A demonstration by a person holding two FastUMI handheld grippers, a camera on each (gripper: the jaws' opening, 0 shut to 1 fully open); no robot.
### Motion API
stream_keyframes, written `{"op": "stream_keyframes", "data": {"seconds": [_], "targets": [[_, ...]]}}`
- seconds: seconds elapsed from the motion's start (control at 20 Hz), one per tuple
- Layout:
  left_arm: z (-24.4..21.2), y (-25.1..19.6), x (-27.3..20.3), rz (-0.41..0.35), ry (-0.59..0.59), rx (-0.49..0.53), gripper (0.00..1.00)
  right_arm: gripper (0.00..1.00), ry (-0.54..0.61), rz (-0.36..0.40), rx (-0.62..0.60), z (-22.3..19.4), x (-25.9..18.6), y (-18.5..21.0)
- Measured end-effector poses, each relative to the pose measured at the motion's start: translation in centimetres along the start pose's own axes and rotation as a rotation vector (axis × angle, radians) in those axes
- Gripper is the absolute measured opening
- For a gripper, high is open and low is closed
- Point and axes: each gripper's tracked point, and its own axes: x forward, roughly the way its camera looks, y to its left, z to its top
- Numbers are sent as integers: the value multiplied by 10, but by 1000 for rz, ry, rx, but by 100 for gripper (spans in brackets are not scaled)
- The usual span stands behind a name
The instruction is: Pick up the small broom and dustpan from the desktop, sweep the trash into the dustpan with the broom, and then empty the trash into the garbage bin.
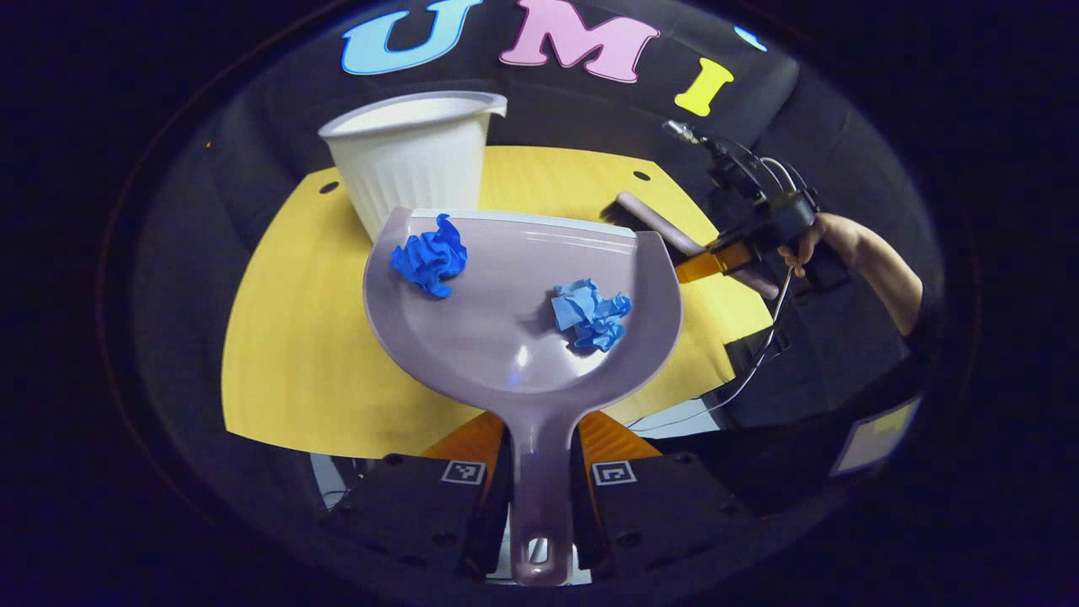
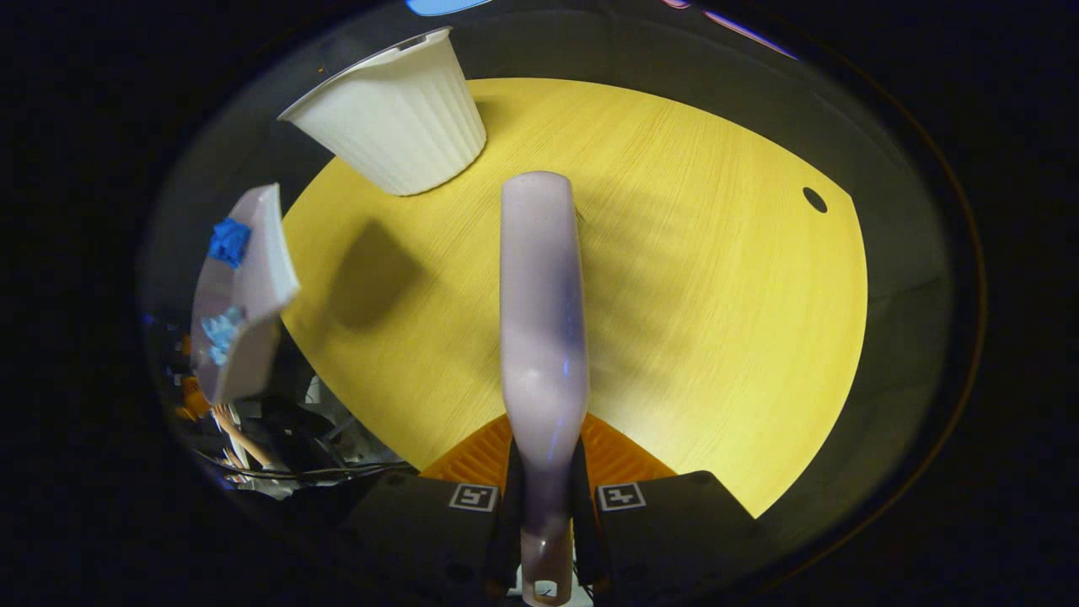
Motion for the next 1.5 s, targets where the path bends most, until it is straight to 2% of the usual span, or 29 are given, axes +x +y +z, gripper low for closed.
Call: {"op": "stream_keyframes", "data": {"seconds": [0.1, 0.2, 0.3, 0.4, 0.55, 0.65, 0.75, 0.85, 1.0, 1.15, 1.35, 1.4, 1.5], "targets": [[32, 16, -35, 58, -52, -25, 31, 29, -11, 19, 3, 2, 0, 0], [65, 38, -67, 84, -89, -82, 29, 29, -30, 49, 32, 3, -5, 0], [96, 67, -86, 143, -102, -120, 29, 29, -56, 76, 57, 3, -10, -3], [137, 104, -95, 214, -111, -113, 30, 29, -80, 91, 68, 5, -13, -3], [197, 158, -94, 357, -72, 9, 29, 29, -93, 99, 71, 6, -14, -2], [234, 180, -80, 406, 16, 122, 29, 29, -81, 83, 53, 2, -9, -1], [253, 184, -67, 408, 114, 203, 30, 29, -58, 71, 43, -6, -1, -2], [269, 183, -58, 422, 212, 281, 29, 29, -46, 119, 89, -13, 5, 2], [294, 176, -51, 504, 315, 450, 29, 29, -28, 134, 83, -20, 14, 2], [308, 163, -55, 578, 357, 604, 29, 29, -14, 137, 66, -24, 18, 2], [300, 170, -55, 612, 380, 643, 30, 29, -24, 159, 85, -22, 19, 2], [304, 169, -58, 614, 349, 625, 29, 29, -20, 158, 87, -22, 19, 2], [314, 161, -61, 601, 205, 585, 29, 29, -21, 160, 95, -20, 19, 0]]}}
